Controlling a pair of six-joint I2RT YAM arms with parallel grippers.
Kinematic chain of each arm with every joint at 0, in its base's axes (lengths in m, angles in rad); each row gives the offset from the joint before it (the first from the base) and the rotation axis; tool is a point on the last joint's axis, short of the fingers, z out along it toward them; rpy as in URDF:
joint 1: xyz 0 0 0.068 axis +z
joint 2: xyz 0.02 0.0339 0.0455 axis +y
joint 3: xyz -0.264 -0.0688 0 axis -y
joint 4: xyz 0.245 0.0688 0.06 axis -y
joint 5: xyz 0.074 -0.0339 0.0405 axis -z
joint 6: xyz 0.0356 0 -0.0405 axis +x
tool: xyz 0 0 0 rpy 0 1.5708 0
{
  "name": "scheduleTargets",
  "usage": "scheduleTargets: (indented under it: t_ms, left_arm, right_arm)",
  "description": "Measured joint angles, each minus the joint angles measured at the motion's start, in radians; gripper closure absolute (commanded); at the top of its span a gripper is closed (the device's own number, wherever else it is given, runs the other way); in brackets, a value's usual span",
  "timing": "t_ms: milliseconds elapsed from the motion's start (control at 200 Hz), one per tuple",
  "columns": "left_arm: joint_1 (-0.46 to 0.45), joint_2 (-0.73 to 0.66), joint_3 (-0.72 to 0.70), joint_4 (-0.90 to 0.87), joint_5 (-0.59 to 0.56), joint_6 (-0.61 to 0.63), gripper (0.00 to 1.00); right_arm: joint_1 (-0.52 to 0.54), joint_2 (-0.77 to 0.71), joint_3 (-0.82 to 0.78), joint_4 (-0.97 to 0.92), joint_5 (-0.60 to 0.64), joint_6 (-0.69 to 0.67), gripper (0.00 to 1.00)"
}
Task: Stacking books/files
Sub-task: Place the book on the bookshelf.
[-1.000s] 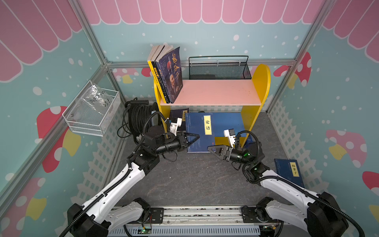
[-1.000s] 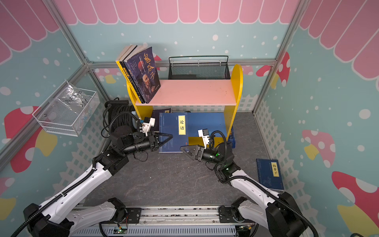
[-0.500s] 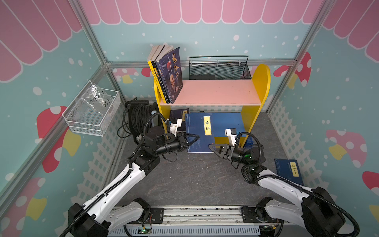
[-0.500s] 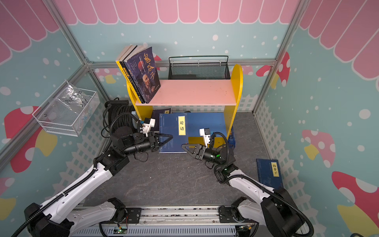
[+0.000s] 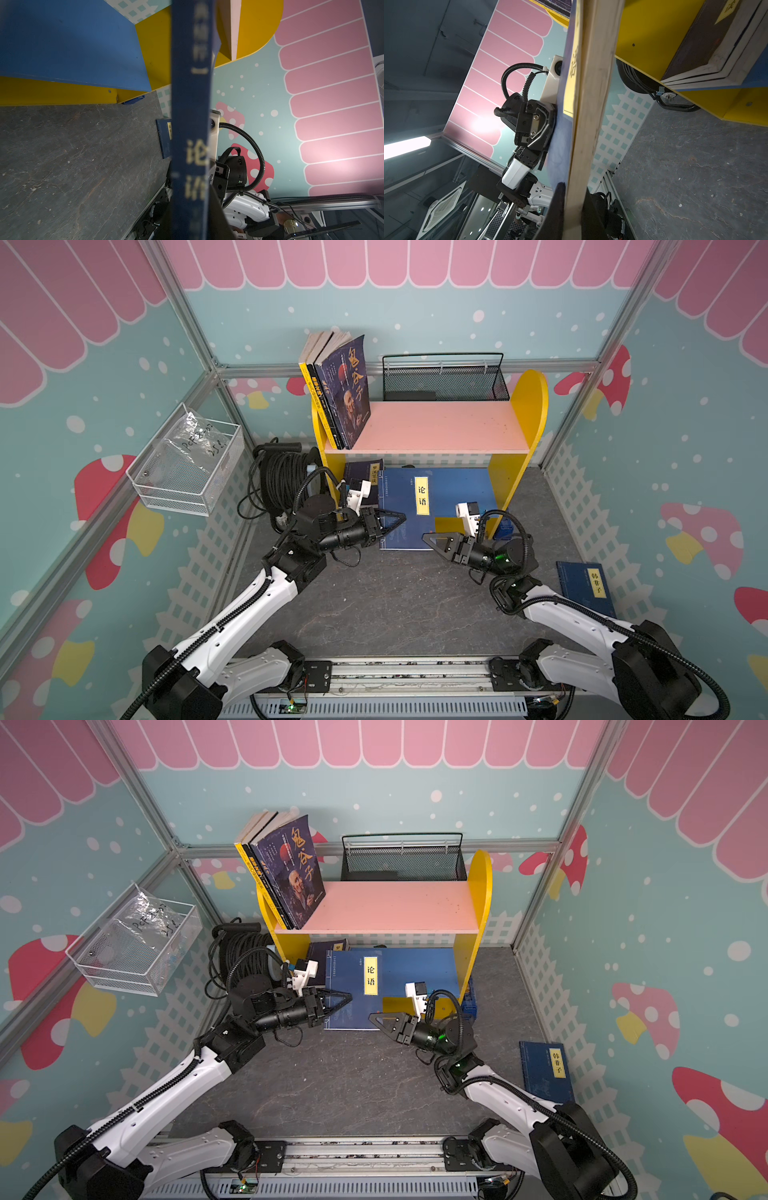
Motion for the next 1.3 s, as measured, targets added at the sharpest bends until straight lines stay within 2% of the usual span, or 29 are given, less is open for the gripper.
scheduleTargets:
  t_ms: [100, 335, 440, 715, 1026, 1301]
  left_arm:
    - [0.0, 0.0, 0.006, -0.034, -0.013, 0.018, 0.37]
    - [0.039, -0.045, 0.039, -0.204, -0.086, 0.079, 0.01]
    - [0.068, -0.095, 0.069, -0.34, -0.165, 0.13, 0.01]
    - [0.098, -0.214, 0.219, -0.72, -0.511, 0.275, 0.01]
    - [0.103, -0.369, 0.219, -0.878, -0.764, 0.292, 0.01]
    - [0.103, -0.544, 0.214, -0.982, -0.924, 0.249, 0.01]
  right_arm:
    - [0.002, -0.001, -0.014, -0.004, 0.02, 0.012, 1.0]
    - [0.002, -0.002, -0.032, -0.068, 0.105, 0.033, 1.0]
    - [0.002, -0.002, 0.002, -0.169, 0.137, 0.005, 1.0]
    - [-0.007, 0.067, 0.137, -0.273, 0.187, -0.054, 1.0]
    - [-0.008, 0.37, 0.441, -0.293, 0.165, -0.13, 1.0]
    - [-0.009, 0.613, 0.656, -0.346, 0.105, -0.175, 1.0]
